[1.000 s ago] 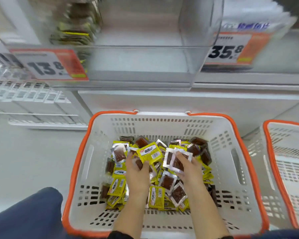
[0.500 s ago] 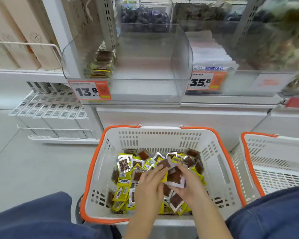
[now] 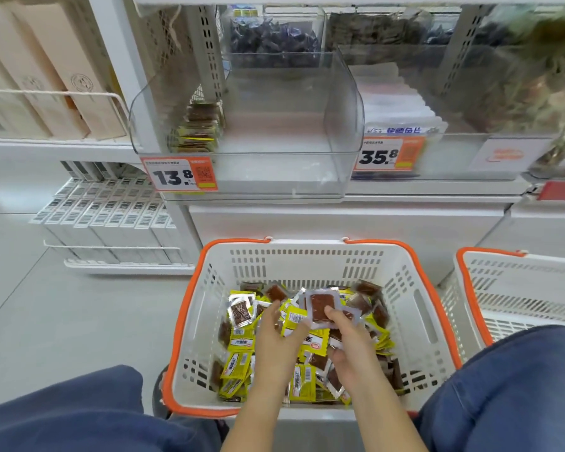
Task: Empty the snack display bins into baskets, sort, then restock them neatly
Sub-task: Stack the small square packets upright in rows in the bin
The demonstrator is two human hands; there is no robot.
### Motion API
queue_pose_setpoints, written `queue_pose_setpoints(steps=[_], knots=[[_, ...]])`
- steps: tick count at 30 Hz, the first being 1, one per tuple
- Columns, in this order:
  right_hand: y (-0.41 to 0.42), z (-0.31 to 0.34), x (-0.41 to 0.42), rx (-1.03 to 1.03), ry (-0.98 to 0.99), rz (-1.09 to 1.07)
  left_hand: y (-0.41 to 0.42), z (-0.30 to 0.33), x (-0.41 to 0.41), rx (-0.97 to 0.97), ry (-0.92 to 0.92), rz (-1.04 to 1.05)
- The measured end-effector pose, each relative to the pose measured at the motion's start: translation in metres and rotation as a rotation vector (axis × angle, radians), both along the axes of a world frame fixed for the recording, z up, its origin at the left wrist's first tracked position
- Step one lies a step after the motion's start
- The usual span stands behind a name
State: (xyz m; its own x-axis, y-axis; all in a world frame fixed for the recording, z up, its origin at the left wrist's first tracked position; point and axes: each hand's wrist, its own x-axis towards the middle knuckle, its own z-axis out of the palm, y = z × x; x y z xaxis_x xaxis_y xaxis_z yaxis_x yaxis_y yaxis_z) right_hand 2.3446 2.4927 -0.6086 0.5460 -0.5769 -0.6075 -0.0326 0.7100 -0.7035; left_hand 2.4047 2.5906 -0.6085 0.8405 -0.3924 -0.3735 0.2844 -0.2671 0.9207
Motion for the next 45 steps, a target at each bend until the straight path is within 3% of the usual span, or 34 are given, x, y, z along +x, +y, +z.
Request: queue_pose_setpoints(steps=[3, 6, 8, 10, 14, 17, 19, 22, 24, 33, 40, 45], knots=[[0.003, -0.005, 0.002, -0.008, 0.0, -0.053, 0.004, -0.002, 0.005, -0.064, 0.274, 0.052], [0.002, -0.006, 0.001, -0.025, 0.005, -0.083, 0.011, 0.003, 0.01, -0.092, 0.178, 0.327], [0.003, -0.008, -0.001, -0.044, -0.003, -0.06, 0.013, 0.009, 0.015, -0.213, 0.068, 0.429], [0.006, -0.008, -0.001, -0.059, 0.0, -0.011, 0.014, 0.016, 0.015, -0.29, -0.052, 0.341], [0.01, -0.001, -0.003, -0.084, -0.051, 0.083, 0.006, 0.025, -0.002, -0.206, -0.258, 0.016], [0.012, 0.004, -0.005, -0.11, -0.088, 0.106, 0.003, 0.023, -0.01, -0.174, -0.25, 0.052], [0.014, 0.006, -0.005, -0.101, -0.076, 0.11, 0.005, 0.015, -0.003, -0.141, -0.19, 0.114], [0.016, 0.012, -0.005, -0.08, -0.082, 0.145, 0.012, 0.011, 0.012, -0.248, 0.241, 0.033], [0.018, 0.014, -0.005, -0.078, -0.088, 0.191, 0.017, 0.014, 0.015, -0.36, 0.398, -0.017], [0.022, 0.017, -0.006, -0.214, 0.002, 0.246, 0.023, 0.008, 0.018, -0.354, 0.381, -0.034], [0.013, 0.017, -0.009, -0.128, -0.035, 0.144, 0.03, 0.004, 0.028, -0.43, 0.523, 0.278], [0.009, 0.018, -0.011, -0.079, -0.073, 0.122, 0.034, 0.0, 0.035, -0.309, 0.441, 0.362]])
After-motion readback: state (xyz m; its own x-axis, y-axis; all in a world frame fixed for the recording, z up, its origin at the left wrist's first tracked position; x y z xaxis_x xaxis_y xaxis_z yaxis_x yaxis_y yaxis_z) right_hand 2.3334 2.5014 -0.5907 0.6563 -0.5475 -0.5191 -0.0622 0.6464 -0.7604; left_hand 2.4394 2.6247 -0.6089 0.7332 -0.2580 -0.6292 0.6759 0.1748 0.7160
